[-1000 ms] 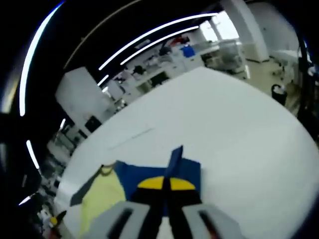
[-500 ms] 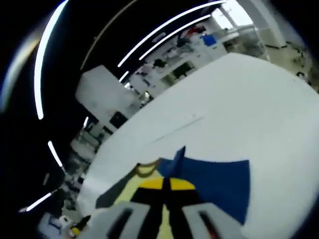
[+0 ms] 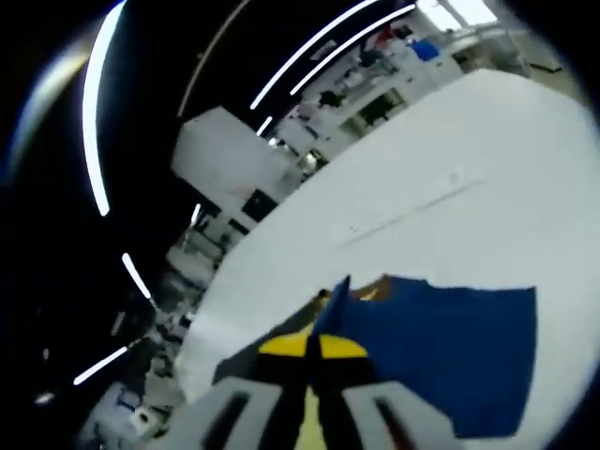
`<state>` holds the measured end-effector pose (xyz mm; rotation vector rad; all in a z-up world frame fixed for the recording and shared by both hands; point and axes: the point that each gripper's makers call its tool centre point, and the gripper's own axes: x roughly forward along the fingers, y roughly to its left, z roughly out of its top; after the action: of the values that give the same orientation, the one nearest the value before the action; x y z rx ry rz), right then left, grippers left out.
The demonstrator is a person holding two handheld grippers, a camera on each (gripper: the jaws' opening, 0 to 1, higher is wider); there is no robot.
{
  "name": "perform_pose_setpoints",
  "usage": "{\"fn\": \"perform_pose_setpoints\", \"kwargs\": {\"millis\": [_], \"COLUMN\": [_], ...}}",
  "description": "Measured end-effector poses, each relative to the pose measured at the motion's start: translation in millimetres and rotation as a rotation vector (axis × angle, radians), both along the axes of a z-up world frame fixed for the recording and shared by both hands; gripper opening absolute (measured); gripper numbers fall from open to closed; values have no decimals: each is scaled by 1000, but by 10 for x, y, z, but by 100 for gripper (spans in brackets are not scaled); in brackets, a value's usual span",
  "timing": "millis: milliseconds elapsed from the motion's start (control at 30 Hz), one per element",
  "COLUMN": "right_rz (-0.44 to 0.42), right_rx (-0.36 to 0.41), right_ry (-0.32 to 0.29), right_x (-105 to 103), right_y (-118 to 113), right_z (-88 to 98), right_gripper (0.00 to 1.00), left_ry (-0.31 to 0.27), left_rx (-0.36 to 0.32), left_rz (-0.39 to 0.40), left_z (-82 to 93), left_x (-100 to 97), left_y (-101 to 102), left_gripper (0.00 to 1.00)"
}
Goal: Fold the garment on the visible template until the final outline fits inside the template.
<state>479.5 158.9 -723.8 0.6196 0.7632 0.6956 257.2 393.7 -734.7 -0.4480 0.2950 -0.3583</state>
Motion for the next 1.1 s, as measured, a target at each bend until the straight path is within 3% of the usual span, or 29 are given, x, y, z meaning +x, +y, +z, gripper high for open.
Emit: {"fn": "perform_pose_setpoints", "kwargs": {"millis": [233,533,733,900,1000,1100], "right_rz": [36,92,133,155,195,191], "right_rx": [36,19,-89,-66,-109,-102], "right_ry": [-2,-29,-64,-43,-61,-46], "right_x": [18,-63,-81,-162,-190,-165], "right_y": [428,990,1216,1451,1557,1634], "right_z": [-1,-106,-255,-319,-404,-472], "right_gripper": [0,0,0,0,0,0], "left_ry": [7,19,26,34,37,39], "left_rx": [-6,-9,-13,-14,-13,-15], "left_rz": [10,14,17,17,15,19], "left_z": [-75,-77,-103,-109,-101,-88], "left_x": [-20,-59,-72,-77,-87,-92], "left_y": [107,33,46,17,-14,-37], "left_gripper": [86,86,86,86,86,86]}}
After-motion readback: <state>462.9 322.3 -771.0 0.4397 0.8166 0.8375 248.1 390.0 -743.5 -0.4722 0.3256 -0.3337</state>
